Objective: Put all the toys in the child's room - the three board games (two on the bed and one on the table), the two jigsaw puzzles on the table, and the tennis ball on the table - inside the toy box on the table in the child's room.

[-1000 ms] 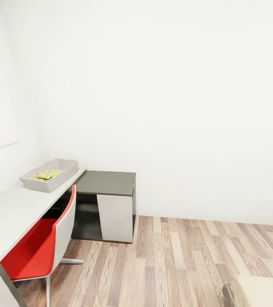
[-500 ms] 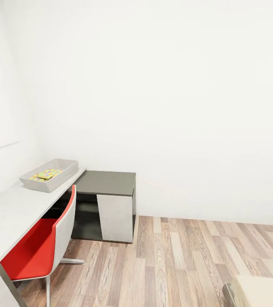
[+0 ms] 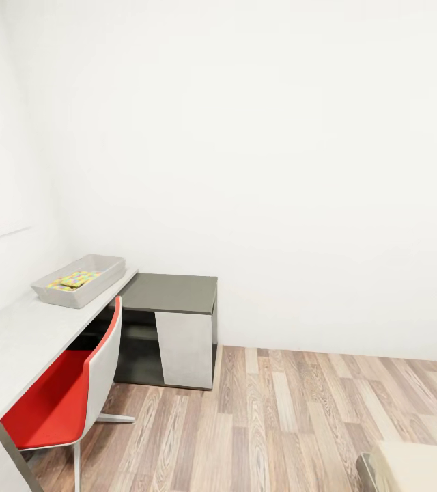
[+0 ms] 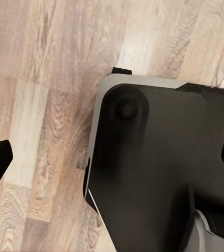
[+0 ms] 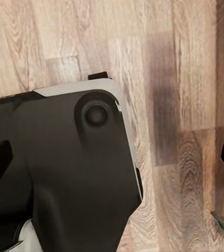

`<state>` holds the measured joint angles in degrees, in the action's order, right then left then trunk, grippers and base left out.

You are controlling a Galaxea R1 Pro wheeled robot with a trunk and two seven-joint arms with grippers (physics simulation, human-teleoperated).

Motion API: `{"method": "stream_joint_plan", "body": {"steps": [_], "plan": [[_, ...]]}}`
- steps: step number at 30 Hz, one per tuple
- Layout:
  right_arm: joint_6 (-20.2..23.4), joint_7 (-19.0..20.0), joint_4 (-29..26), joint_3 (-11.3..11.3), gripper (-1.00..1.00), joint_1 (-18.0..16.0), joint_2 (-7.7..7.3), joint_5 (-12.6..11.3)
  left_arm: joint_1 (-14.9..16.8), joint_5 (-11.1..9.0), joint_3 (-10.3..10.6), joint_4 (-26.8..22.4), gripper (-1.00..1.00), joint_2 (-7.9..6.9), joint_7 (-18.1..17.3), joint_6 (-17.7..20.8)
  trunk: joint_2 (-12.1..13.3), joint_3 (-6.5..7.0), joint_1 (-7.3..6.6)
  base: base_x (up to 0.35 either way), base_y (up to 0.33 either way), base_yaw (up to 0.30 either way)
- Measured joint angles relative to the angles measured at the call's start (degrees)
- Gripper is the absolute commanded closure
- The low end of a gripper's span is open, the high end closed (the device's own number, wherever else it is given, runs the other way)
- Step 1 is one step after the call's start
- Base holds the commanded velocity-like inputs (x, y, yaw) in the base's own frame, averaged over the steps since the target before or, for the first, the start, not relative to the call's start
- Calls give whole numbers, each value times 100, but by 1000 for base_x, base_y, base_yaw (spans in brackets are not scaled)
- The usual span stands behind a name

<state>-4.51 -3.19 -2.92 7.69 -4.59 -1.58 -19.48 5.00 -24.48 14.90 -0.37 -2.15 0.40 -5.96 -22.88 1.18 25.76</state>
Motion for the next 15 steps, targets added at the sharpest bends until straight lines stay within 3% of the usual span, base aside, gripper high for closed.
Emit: {"method": "stream_joint_plan", "body": {"steps": [15], "plan": [[18,0,0,12,-100,2,21,17,0,5,-13,0,-100,7,0,0,0,0,0,0,0,0]]}}
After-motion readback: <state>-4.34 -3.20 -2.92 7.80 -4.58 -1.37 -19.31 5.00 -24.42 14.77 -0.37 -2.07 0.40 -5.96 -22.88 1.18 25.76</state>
